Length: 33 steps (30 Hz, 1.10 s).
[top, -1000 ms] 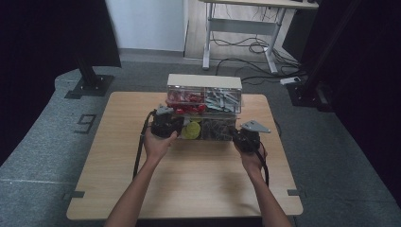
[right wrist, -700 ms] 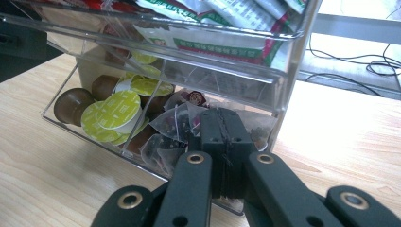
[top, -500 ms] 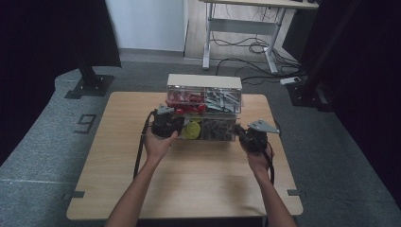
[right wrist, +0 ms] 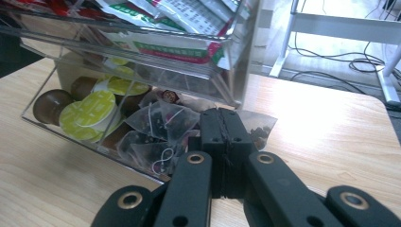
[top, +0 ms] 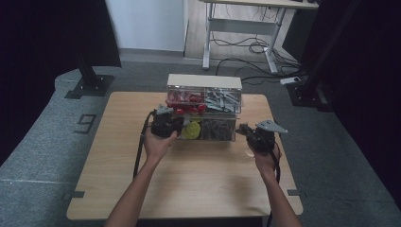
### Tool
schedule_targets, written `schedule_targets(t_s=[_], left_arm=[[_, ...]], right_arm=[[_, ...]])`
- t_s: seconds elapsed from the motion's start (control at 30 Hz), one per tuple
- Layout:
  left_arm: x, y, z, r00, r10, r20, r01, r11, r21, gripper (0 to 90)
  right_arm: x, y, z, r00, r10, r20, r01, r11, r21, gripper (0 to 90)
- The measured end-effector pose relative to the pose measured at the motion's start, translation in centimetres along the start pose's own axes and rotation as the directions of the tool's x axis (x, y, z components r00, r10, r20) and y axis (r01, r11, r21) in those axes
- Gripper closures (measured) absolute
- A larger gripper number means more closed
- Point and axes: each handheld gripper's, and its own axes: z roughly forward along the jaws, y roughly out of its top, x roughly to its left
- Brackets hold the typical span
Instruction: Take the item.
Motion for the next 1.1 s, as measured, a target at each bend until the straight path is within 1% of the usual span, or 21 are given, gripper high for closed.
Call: schedule_targets(t_s=[0.2,0.5,0.67,1.1], left_arm=[[0.0,0.0,0.0,1.0000,0.000,0.000,0.000,1.0000,0.002,90.0],[0.1,0.0,0.0,1.0000,-0.004,0.004,0.004,1.0000,0.001,90.0],[0.1,0.0,0.0,1.0000,-0.004,0.004,0.004,1.0000,0.000,89.9],[0.0,0.0,0.0,1.0000,-0.001,0.002,0.001,1.0000,0.004,89.9]], right_arm=[[-0.7,-0.2,-0.4,0.9999,0.012,0.013,-0.012,1.000,-0.002,89.2],[-1.4,-0.2,-0.8,0.9995,0.017,0.025,-0.017,1.000,-0.007,89.2],[-1.9,-0.2,-1.1,0.9991,0.029,0.032,-0.028,1.000,-0.013,89.2],[-3.0,-0.4,-1.7,0.9976,0.038,0.058,-0.037,0.999,-0.014,89.2]])
